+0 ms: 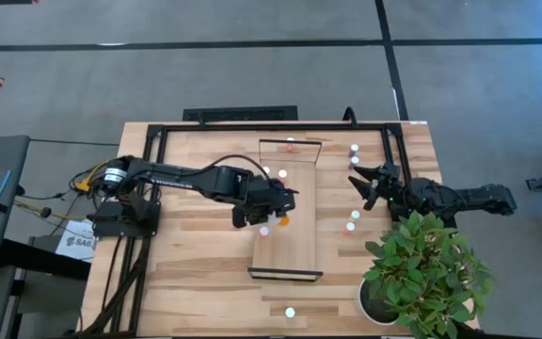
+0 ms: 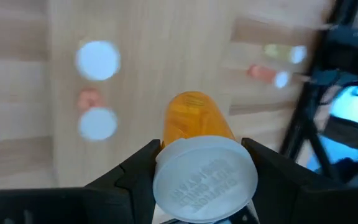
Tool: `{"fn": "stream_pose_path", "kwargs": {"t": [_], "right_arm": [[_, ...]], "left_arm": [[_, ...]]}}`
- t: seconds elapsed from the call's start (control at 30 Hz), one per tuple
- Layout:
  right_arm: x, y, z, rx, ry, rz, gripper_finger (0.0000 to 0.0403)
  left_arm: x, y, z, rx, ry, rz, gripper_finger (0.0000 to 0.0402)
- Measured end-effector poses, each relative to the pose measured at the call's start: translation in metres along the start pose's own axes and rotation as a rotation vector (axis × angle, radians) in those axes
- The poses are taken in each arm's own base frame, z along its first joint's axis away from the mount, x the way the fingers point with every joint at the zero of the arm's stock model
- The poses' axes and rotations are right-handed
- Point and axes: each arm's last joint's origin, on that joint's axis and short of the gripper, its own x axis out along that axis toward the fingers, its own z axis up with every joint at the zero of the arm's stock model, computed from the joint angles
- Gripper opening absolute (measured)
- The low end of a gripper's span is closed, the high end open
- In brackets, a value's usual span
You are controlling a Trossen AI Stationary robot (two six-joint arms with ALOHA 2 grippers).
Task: Pick and place medicine bottles onto shelf by color
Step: Put the orange pill bottle on the shelf
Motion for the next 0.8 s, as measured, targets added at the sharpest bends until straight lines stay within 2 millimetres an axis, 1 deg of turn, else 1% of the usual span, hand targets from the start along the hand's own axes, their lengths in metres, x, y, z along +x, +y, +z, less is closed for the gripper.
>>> {"fn": "stream_pose_path", "kwargs": {"t": [0.13, 0.23, 0.4, 0.43, 0.6, 0.67, 0.77, 0.8], "right_arm": [[0.000, 0.000, 0.000, 0.000, 0.000, 0.001, 0.0251], [0.000, 0.000, 0.000, 0.001, -0.001, 0.000, 0.0251], [0.000, 0.000, 0.000, 0.001, -0.001, 0.000, 0.0251], [0.000, 0.000, 0.000, 0.000, -0.001, 0.001, 0.0251], [0.000, 0.000, 0.000, 0.000, 0.000, 0.001, 0.0251], [0.000, 0.000, 0.000, -0.001, 0.001, 0.000, 0.0251], [0.000, 0.000, 0.000, 0.001, -0.001, 0.000, 0.0251], [0.000, 0.000, 0.000, 0.000, 0.000, 0.000, 0.0251]], "left_arm": [[0.000, -0.003, 0.002, 0.027, -0.082, -0.043, 0.0183], [0.000, -0.004, 0.003, 0.038, -0.109, -0.057, 0.0183], [0.016, -0.007, 0.002, 0.082, -0.101, -0.067, 0.0183], [0.018, -0.011, 0.001, 0.093, -0.094, -0.092, 0.0183], [0.027, -0.015, 0.000, 0.134, -0.086, -0.118, 0.0183], [0.030, -0.010, 0.001, 0.136, -0.089, -0.079, 0.0183], [0.038, -0.012, -0.001, 0.134, -0.054, -0.081, 0.0183], [0.041, -0.009, -0.001, 0.132, -0.042, -0.049, 0.0183]]}}
